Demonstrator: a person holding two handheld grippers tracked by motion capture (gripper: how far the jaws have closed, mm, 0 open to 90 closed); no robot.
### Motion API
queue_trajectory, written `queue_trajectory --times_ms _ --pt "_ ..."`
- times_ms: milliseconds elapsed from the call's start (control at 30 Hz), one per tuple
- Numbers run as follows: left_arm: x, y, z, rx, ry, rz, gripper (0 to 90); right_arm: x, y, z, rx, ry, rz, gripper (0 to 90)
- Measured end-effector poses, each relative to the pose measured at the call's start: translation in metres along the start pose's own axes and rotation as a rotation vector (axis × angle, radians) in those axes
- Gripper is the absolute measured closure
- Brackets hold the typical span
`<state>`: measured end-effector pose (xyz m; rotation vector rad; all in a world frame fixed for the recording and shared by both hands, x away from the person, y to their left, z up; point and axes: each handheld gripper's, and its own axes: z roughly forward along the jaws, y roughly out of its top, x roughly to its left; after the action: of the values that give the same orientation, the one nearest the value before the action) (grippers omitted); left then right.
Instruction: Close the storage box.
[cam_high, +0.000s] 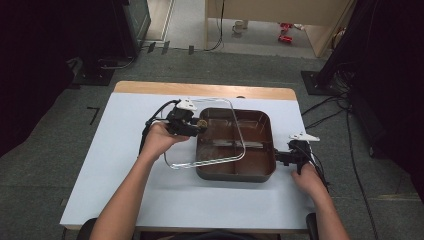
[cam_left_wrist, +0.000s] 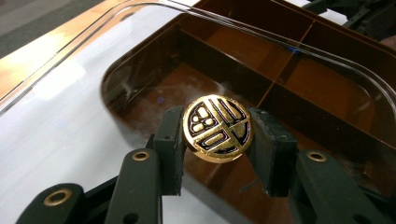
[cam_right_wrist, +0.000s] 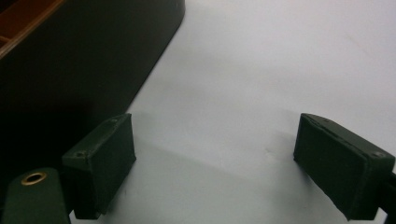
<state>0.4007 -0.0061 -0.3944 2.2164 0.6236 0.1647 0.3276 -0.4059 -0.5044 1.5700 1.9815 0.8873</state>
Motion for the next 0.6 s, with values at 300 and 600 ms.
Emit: queue_trajectory --times_ms 300,600 --pt "-0.007 0.02 0.032 0.014 -0.074 0.047 59.5 0.0 0.0 0.0 0.001 0.0 0.002 12.1" --pt "-0.019 0.03 0.055 0.06 -0.129 0.096 59.5 0.0 0.0 0.0 0.001 0.001 0.002 12.1"
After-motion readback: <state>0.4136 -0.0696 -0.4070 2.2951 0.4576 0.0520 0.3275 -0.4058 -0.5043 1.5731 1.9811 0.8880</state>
